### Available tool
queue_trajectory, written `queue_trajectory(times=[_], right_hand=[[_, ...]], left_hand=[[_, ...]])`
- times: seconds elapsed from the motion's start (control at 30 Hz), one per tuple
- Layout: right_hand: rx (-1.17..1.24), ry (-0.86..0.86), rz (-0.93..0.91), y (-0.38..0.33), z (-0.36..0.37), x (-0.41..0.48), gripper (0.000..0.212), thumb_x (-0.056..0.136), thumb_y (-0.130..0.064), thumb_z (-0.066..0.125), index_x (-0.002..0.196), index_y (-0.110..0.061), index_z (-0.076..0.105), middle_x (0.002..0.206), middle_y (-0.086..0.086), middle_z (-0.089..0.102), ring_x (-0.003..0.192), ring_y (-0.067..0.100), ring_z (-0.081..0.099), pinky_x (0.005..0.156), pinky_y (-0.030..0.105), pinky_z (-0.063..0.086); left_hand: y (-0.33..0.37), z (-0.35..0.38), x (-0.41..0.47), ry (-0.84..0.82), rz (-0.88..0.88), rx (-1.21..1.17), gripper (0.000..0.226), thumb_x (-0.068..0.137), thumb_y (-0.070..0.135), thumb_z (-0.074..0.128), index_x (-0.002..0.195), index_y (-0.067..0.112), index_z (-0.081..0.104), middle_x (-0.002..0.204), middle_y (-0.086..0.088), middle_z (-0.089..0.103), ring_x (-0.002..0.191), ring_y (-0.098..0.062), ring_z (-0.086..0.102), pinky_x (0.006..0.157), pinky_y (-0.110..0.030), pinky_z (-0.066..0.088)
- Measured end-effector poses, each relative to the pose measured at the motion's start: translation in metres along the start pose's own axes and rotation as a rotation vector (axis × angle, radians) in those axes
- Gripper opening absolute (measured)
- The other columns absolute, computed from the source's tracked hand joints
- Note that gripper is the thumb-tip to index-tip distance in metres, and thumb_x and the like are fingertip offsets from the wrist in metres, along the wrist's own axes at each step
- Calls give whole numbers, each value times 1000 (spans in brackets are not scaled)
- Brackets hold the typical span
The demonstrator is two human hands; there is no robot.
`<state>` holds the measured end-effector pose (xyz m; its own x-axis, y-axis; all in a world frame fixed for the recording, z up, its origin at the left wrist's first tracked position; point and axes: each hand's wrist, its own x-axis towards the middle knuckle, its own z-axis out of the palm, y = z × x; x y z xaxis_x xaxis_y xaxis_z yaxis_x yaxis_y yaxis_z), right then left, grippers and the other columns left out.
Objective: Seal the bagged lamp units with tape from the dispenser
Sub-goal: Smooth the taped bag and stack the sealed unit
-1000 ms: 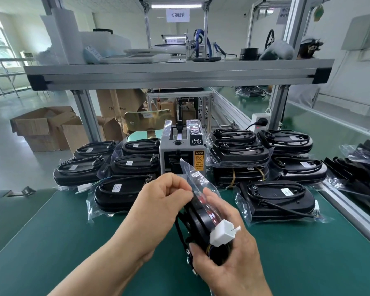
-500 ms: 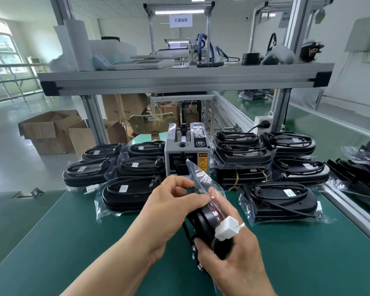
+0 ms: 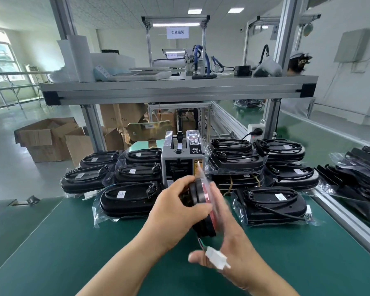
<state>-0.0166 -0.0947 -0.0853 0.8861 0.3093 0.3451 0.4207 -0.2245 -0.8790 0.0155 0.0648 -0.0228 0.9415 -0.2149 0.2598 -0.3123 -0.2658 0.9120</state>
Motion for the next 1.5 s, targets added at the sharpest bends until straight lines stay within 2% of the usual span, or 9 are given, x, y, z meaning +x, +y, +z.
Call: queue_trajectory(times=[0.23,0.33,0.47,0.6,0.73,0.97,1.07,1.23,1.5], right_hand=[[-53,-256,90,-3,-44,-24,103,73,-21,68,153,-50,11,159,-33,14,147,-6,19,121,38,26],[53,-40,193,-8,-25,-31,96,65,-39,78,145,-52,28,146,-39,37,137,-12,35,115,28,33],[36,305,259,-2,10,-35,90,74,-26,85,147,-42,35,139,-32,51,127,-14,47,103,12,40],[-1,562,229,-2,22,-38,46,93,-41,51,138,-44,45,129,-36,55,119,-23,45,101,7,38],[91,645,253,-6,27,-37,46,89,-47,38,132,-41,54,119,-41,58,114,-27,47,89,-6,33],[15,678,369,-4,19,-28,44,87,-22,71,122,-48,62,99,-27,73,96,-14,64,80,1,42],[28,712,364,-2,18,-27,42,85,-19,73,120,-43,67,90,-33,71,88,-19,62,76,6,43],[30,703,350,-2,21,-26,48,82,-17,78,120,-43,66,91,-40,68,86,-20,62,72,0,42],[7,667,296,0,17,-24,48,76,-9,81,117,-34,71,99,-19,76,93,-15,64,80,-4,41]], left_hand=[[-36,21,-30,61,129,166,80,62,39,80,136,43,49,139,28,50,131,7,45,111,-24,38],[-46,39,-40,104,235,229,83,65,31,83,141,20,49,147,24,38,134,16,32,105,-3,27],[-60,61,-51,173,354,270,78,70,17,78,141,0,48,149,1,40,137,6,36,107,-7,31],[-69,70,-55,170,271,275,85,72,20,78,148,11,41,153,15,33,136,9,35,104,-5,33],[-70,69,-56,143,240,302,88,71,23,82,148,15,40,152,23,28,137,12,31,105,-9,35],[-56,48,-45,221,455,389,47,69,38,70,110,17,75,116,12,69,108,-7,66,89,-27,53],[-45,27,-11,290,22,-9,11,84,28,69,86,34,78,88,13,74,79,3,64,72,-10,46],[-59,8,84,417,-605,-540,14,94,19,65,83,12,70,70,1,65,55,-7,50,52,-21,44],[-85,3,144,443,-847,-645,18,98,22,60,82,12,62,56,6,49,47,-5,39,53,-18,34]])
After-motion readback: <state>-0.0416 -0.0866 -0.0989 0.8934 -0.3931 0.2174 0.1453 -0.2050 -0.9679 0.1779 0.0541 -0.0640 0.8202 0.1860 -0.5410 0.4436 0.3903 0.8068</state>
